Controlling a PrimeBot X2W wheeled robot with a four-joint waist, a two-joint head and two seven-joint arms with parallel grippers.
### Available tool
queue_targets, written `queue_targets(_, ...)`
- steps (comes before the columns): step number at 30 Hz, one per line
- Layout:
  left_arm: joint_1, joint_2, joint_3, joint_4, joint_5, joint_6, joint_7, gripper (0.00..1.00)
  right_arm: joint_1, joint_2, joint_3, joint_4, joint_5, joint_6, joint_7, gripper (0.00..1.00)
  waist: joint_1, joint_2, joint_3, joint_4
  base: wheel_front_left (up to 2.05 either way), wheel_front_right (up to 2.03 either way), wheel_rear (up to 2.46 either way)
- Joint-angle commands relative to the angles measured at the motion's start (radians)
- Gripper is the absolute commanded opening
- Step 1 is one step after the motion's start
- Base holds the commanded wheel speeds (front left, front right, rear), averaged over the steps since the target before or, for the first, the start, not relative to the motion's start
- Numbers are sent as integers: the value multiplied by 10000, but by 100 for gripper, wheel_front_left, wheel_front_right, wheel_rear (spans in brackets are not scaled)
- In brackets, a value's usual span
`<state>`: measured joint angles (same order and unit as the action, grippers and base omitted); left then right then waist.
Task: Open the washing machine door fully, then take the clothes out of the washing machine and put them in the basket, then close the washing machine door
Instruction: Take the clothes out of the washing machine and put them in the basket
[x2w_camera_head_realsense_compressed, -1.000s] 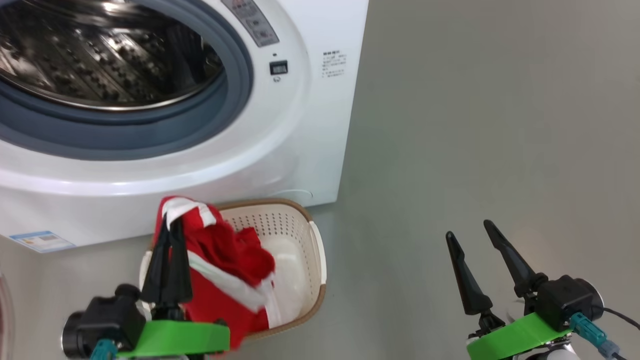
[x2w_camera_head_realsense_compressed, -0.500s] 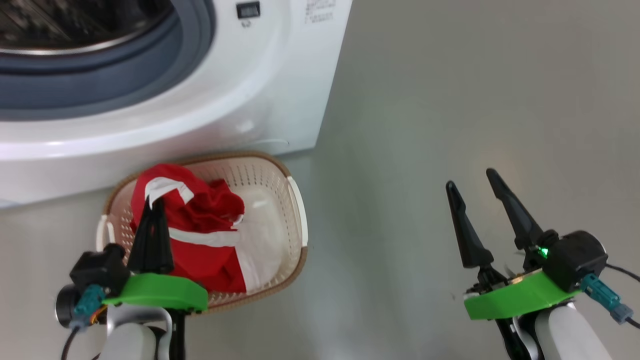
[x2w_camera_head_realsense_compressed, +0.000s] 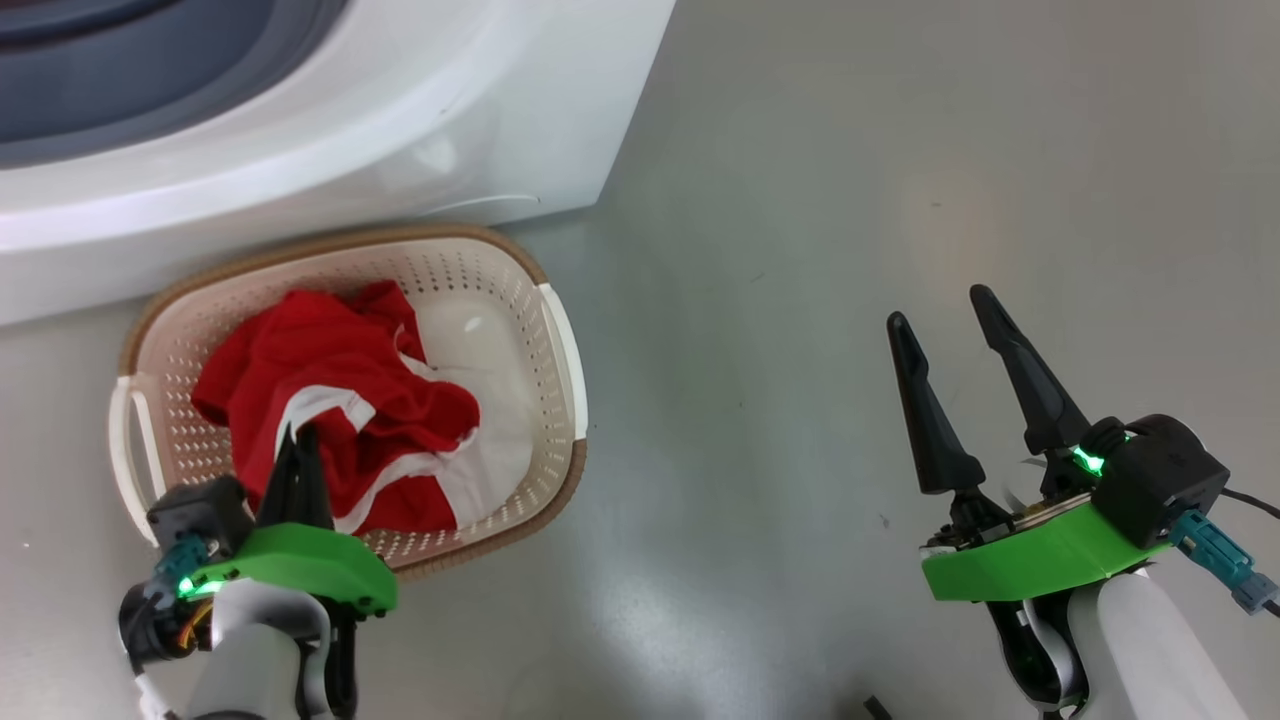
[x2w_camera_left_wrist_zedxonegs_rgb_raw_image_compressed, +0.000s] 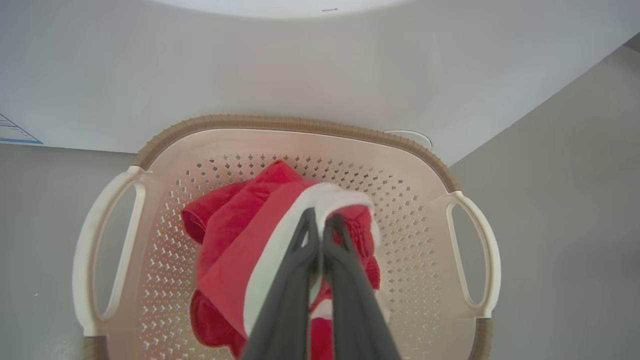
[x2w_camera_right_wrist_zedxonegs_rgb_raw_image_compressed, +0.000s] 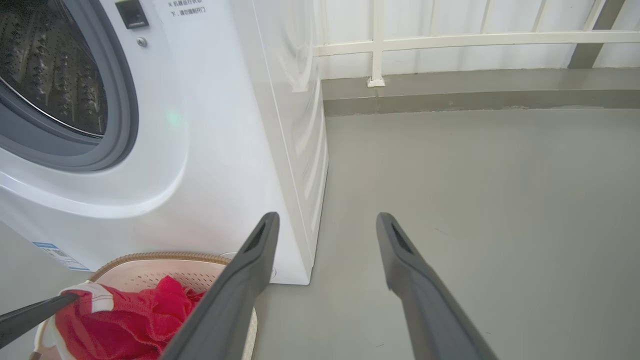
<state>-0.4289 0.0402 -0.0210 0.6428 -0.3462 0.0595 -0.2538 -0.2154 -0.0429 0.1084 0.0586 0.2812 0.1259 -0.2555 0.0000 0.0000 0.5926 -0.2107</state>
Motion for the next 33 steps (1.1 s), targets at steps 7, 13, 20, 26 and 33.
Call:
queue_targets(7,-396,102,68,801,-223,-136,-79,0,-201,-73,239,-209,57,48,-63,100,0,0,211,32,0,0,0)
queue_targets(13,-534,102,-97,1251,-320,-232,-80,43,-199,-73,244,-118,96,48,-63,100,0,0,14,154,0,0,0)
queue_targets(20,-349,101,-395,1297,-638,-312,-80,100,-40,-73,322,40,72,48,-63,100,0,0,-596,354,0,0,0)
queue_targets(26,86,101,-628,598,-677,-217,-80,100,194,-73,333,194,-12,48,-63,100,0,0,-1270,632,0,0,0)
queue_targets(33,682,101,-1066,-581,-533,-150,-80,100,583,-73,326,359,-207,48,-63,100,0,0,-2181,1061,0,0,0)
